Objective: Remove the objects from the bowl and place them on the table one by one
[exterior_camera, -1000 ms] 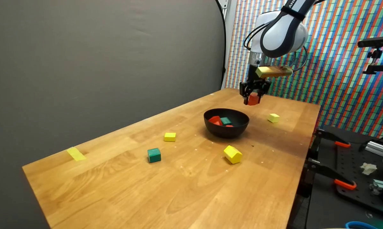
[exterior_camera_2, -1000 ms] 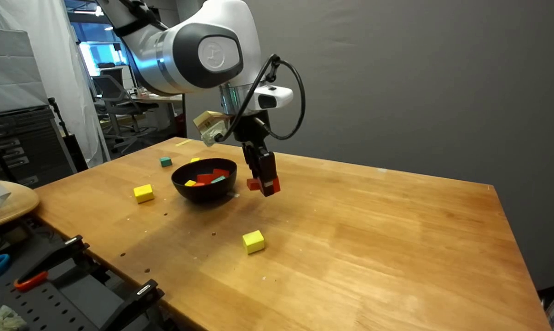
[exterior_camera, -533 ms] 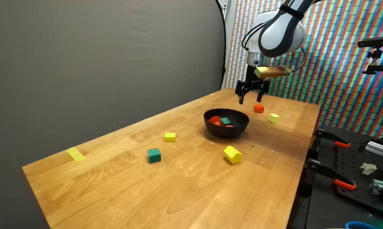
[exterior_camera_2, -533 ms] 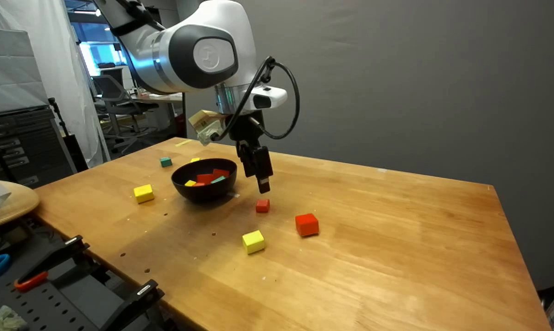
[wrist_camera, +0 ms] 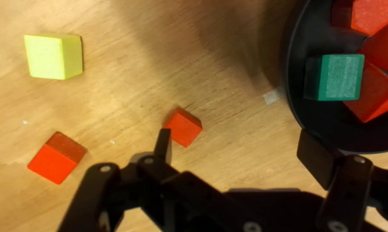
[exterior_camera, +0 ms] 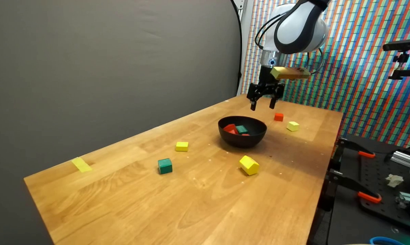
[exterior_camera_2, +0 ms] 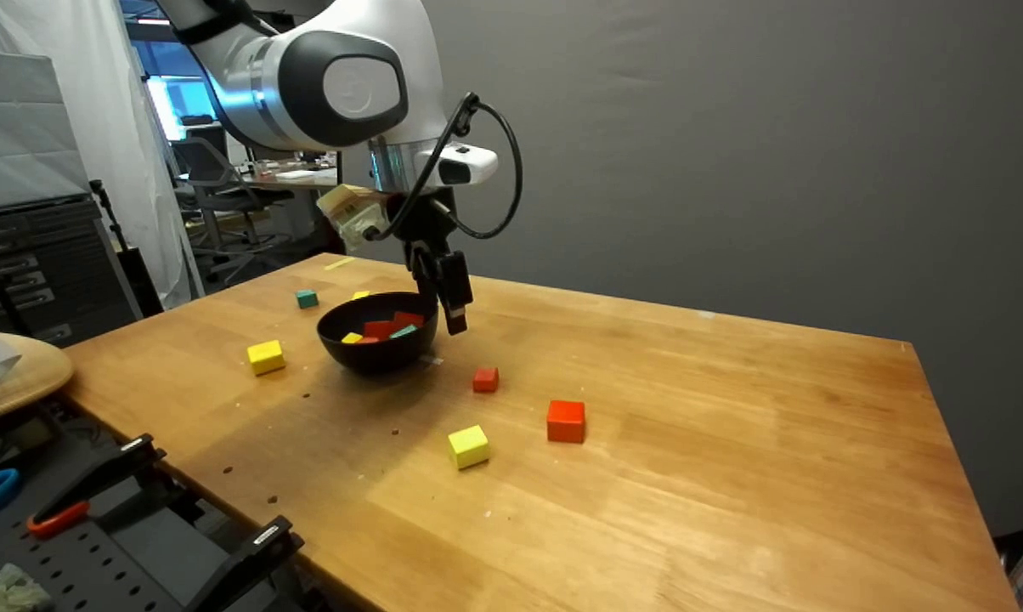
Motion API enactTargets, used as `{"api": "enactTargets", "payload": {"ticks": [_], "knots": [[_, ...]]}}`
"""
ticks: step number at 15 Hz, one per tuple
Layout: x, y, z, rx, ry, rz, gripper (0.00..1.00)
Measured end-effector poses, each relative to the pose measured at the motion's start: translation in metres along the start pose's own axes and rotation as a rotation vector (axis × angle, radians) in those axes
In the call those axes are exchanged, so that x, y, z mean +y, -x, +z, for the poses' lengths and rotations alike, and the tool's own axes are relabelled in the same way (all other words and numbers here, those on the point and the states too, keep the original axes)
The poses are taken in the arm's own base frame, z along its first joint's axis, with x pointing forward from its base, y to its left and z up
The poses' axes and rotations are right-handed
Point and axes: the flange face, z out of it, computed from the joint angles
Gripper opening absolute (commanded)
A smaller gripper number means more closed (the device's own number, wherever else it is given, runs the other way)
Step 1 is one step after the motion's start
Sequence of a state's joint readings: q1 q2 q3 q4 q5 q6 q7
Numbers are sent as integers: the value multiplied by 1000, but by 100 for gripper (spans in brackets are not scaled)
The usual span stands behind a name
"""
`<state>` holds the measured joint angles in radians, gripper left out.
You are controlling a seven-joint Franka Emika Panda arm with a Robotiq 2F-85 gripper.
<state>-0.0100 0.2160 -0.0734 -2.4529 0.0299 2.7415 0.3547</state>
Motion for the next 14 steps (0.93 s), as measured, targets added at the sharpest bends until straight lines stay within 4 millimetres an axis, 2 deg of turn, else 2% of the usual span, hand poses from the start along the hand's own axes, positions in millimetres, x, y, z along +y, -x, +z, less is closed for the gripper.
{"api": "enactTargets", "payload": {"ticks": [2,5,7,8,12,14], "knots": [[-21,-4,-10,35,-19,-25,100],[-72,-6,-27,60,-51,-50,100],[-108,-2,-28,27,-50,-48,100],[-118,0,-26,21,-48,-54,100],[-113,0,-19,9,-39,-48,100],[-116,3,-9,-13,-27,-54,100]]}}
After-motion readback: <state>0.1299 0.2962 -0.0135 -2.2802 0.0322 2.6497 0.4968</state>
